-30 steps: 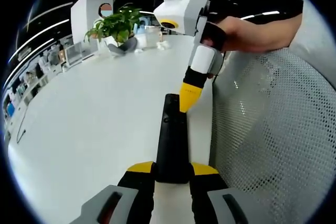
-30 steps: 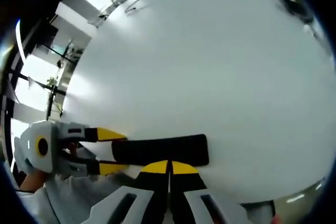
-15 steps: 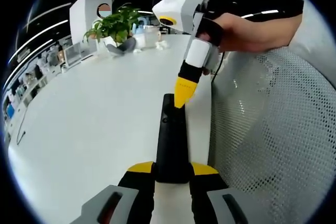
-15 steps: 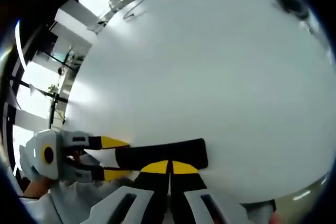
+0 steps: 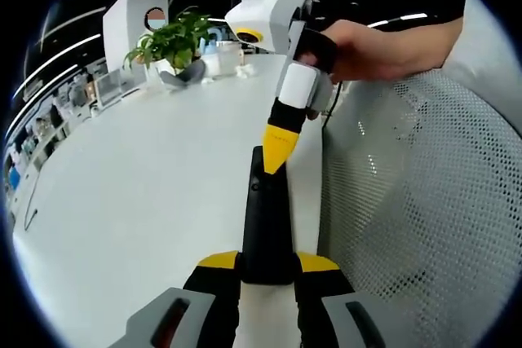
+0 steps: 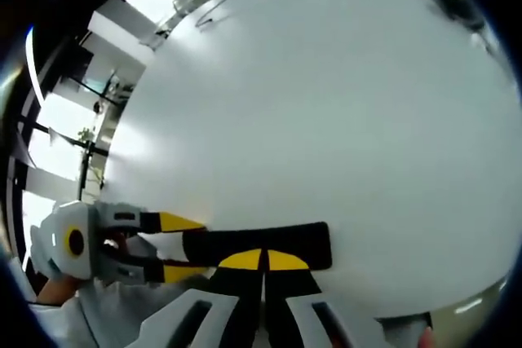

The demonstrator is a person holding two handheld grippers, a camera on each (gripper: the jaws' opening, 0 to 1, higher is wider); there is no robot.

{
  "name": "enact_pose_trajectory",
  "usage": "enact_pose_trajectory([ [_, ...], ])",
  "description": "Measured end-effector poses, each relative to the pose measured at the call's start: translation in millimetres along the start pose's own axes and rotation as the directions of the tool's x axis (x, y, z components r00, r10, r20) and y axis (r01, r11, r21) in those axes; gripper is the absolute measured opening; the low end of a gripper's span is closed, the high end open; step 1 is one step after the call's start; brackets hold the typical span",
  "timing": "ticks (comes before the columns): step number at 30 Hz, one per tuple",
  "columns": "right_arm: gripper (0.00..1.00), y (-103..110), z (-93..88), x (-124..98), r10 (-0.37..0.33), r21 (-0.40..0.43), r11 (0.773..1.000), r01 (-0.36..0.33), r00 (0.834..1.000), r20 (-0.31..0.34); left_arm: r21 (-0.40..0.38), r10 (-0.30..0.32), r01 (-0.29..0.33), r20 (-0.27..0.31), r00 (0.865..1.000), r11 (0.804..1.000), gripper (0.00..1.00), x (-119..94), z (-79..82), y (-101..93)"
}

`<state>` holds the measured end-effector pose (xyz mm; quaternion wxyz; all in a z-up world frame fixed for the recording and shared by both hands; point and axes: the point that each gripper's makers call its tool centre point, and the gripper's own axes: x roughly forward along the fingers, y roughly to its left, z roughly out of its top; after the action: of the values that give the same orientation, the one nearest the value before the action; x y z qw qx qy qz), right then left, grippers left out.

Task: Press the specified remote control buttons in sequence, fully releasing each button before pressing the next.

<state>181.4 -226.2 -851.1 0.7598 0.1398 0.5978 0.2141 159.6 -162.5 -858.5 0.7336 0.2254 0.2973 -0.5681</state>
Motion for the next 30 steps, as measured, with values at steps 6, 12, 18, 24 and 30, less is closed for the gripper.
enact_pose_trajectory([
  [6,0.00,-3.9,2.3,-0.6,-0.013,0.004,1.000,0.013,1.000,0.012,-0.002,0.001,-0.001,0.001,1.000,1.000,0.25,-0.1,-0.2,1.1],
  [12,0.00,-2.0,1.7,0.4,-0.032,-0.052,0.998,0.033,0.999,0.018,0.000,0.001,-0.001,0.002,1.000,1.000,0.25,0.5,-0.1,1.3],
  [18,0.00,-1.8,1.7,2.0,-0.081,-0.115,0.990,0.082,0.997,0.010,-0.005,0.003,-0.003,0.003,1.000,1.000,0.25,1.3,0.1,1.2],
  [24,0.00,-3.3,2.6,0.4,-0.017,-0.025,1.000,0.018,0.999,0.032,-0.017,0.002,-0.002,0.002,1.000,1.000,0.24,0.8,-0.3,1.0],
  [30,0.00,-2.7,2.3,-0.4,0.004,0.014,1.000,-0.004,1.000,0.018,-0.009,0.000,0.000,-0.002,1.000,1.000,0.24,0.8,-0.4,0.9],
])
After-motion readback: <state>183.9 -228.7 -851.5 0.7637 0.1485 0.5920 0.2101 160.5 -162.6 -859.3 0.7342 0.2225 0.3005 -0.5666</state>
